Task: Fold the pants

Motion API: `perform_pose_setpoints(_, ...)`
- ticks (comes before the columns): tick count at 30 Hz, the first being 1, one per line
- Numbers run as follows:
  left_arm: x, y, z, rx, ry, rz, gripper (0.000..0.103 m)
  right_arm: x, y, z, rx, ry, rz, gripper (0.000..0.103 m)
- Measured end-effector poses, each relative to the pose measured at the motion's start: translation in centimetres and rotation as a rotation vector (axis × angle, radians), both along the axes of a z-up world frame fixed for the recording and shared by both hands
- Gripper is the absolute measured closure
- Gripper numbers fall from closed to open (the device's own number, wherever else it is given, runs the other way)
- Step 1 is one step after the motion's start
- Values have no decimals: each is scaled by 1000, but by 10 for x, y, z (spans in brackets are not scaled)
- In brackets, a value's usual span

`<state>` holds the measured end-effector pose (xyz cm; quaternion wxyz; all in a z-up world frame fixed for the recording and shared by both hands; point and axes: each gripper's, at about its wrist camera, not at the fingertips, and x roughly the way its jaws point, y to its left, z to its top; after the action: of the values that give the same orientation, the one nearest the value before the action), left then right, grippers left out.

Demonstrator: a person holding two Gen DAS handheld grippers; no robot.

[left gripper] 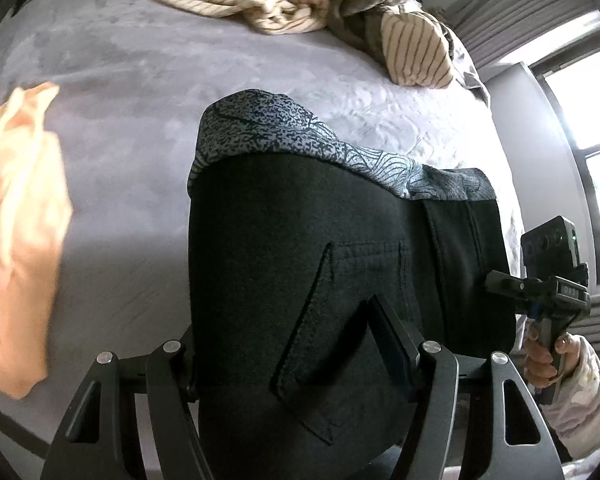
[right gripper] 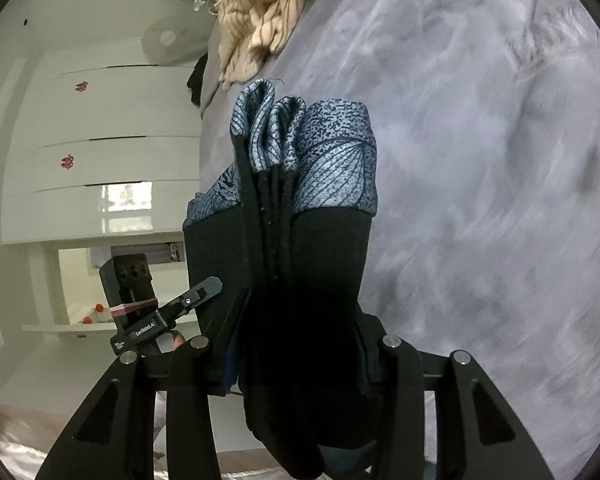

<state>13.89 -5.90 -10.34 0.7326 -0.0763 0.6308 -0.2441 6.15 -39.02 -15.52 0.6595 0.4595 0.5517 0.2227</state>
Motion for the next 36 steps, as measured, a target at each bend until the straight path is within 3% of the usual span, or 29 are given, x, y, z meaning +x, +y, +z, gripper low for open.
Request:
perform_pose_setpoints(6,-11,41,-14,53,-32,9,34,-20,47,-13,-4,26,-28,56)
perform_pose_setpoints(12,-3,54,-67,169,-37,54,34,-18,69,-48,-151,90,-31,56)
perform_pose_setpoints(16,-4,67,-72,187,-73,85,10,-19,69,-61,-222,97,-34,47)
perform_pose_setpoints(18,-5,72,-72,188,-68,92,10,-21,68,-60,-284,112,-33,40)
perform_pose_setpoints(25,-18,70,-49,300,-118,86,10,-23,78,-37,-491,131,-23,36)
perform_pose_setpoints(36,-57,54,-14,382,-148,68,10,-52,91,7,-622,124,-34,24)
